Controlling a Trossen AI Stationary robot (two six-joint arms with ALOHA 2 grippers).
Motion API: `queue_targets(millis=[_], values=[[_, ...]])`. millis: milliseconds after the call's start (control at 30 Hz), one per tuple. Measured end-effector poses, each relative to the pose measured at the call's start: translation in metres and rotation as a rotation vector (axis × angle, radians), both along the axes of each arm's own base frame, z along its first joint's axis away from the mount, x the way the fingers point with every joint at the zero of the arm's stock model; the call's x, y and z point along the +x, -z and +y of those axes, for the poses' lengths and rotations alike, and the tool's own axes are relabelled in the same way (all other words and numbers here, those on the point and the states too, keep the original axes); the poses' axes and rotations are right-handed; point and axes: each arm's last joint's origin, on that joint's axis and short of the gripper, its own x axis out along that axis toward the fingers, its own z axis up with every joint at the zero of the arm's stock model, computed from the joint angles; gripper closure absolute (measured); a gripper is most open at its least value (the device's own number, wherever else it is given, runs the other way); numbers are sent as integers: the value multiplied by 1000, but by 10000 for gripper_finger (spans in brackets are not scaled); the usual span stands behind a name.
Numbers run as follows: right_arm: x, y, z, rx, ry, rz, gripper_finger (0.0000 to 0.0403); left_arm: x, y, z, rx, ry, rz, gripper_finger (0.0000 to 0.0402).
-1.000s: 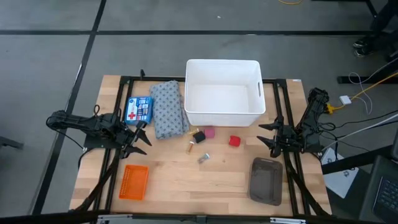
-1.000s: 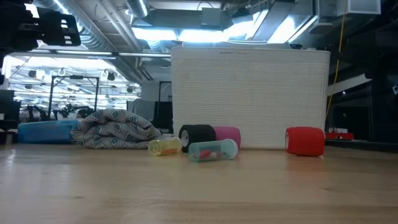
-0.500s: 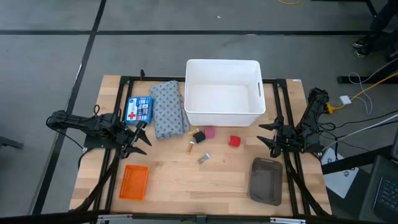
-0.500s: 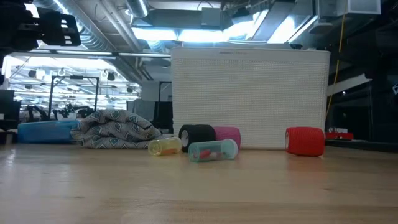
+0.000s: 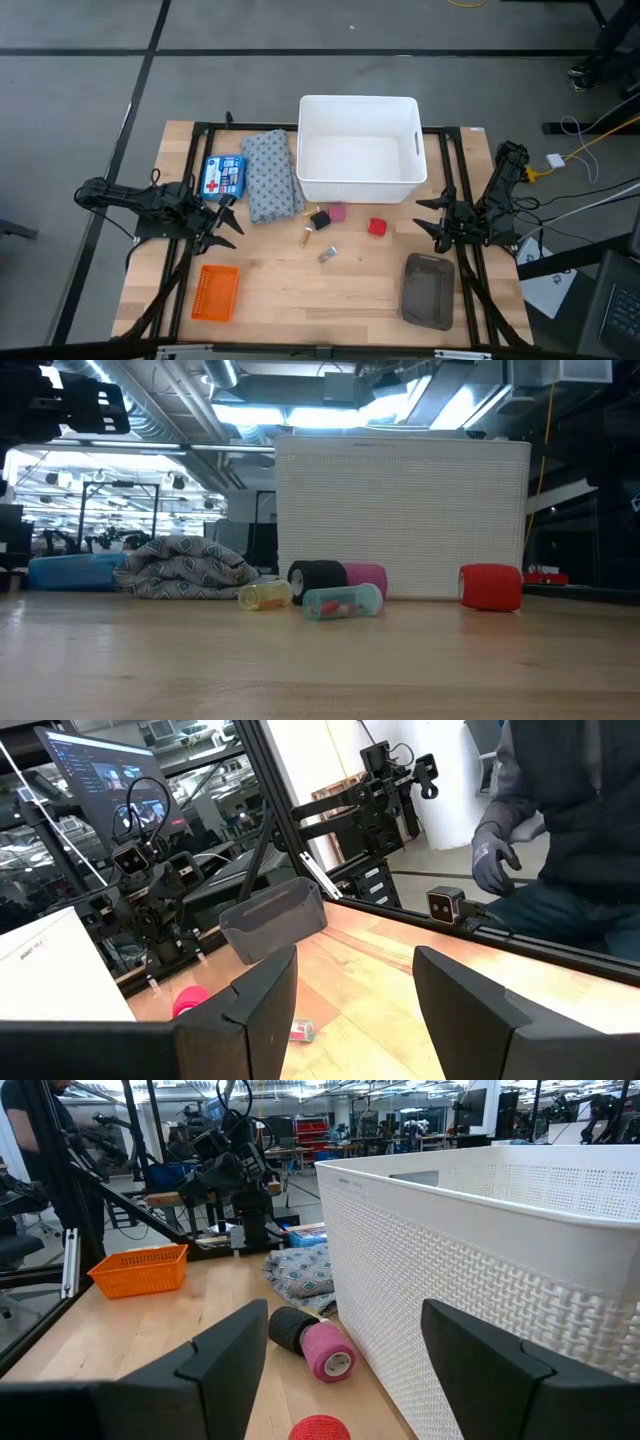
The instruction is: Pick & Place Medicine items
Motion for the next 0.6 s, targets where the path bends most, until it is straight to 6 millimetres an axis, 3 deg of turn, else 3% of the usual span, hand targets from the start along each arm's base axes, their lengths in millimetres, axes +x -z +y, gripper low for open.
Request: queue_targets(millis=[333, 600], values=[[0, 0, 0, 0, 0, 0, 137, 0, -14, 2, 29, -74, -166, 203], [0, 0, 0, 0, 0, 0, 137, -4, -28, 1, -137, -23, -250, 203]])
